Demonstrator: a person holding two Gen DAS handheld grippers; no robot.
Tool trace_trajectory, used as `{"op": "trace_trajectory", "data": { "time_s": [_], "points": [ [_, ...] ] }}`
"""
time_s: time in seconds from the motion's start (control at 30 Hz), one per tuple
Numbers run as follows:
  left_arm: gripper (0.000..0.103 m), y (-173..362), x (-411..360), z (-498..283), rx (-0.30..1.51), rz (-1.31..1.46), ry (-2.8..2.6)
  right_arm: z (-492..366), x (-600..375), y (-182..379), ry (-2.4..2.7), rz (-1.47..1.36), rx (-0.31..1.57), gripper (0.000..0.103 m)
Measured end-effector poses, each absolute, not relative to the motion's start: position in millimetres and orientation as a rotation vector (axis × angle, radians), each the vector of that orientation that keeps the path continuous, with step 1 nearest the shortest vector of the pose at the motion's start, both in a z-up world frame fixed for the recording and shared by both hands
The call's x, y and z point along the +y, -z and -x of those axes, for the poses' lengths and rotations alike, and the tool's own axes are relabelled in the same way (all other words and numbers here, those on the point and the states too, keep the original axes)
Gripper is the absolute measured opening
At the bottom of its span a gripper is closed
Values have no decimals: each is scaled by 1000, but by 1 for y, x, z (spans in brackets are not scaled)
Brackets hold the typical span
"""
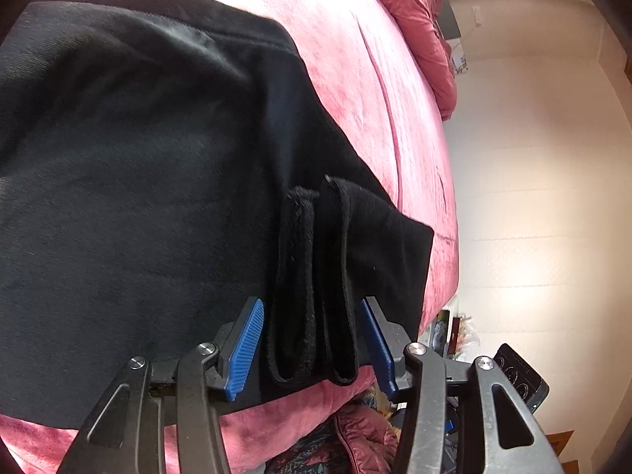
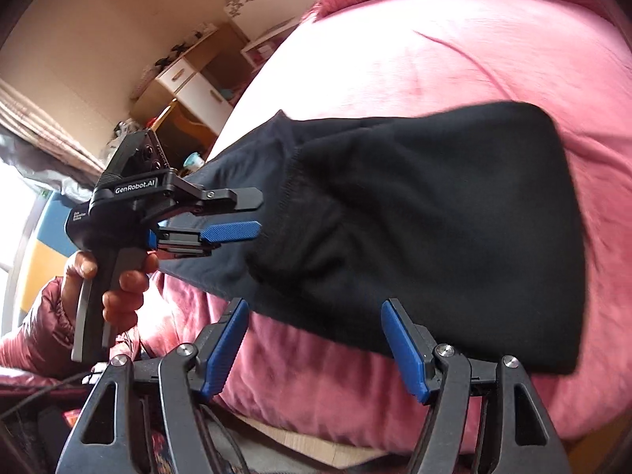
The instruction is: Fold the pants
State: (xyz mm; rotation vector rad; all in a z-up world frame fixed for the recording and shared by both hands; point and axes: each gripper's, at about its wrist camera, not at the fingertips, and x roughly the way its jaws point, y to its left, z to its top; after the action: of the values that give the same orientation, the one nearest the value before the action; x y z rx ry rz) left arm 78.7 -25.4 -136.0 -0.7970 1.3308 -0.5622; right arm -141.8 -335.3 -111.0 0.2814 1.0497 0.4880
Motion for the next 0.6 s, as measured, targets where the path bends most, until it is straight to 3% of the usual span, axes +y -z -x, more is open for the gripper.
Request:
{"op": "trace_trajectory", "data": {
  "time_s": [0.33, 0.4, 0.43, 0.5, 0.6],
  "points": [
    [50, 135, -79, -90, 1422, 610, 584, 179, -427, 113, -134, -350, 1071, 70],
    [40, 137, -87, -89, 1428, 566, 574, 181, -437, 120, -104, -370, 1087, 70],
    [27, 136, -90, -90, 1432, 537, 569, 179, -436, 123, -98, -368, 1098, 70],
    [18, 132, -94, -92, 1422, 510, 577, 175, -431, 127, -101, -346, 1122, 70],
    [16, 107, -98, -93, 1356, 535, 653, 168, -420, 130, -109, -295, 1139, 70]
  ]
}}
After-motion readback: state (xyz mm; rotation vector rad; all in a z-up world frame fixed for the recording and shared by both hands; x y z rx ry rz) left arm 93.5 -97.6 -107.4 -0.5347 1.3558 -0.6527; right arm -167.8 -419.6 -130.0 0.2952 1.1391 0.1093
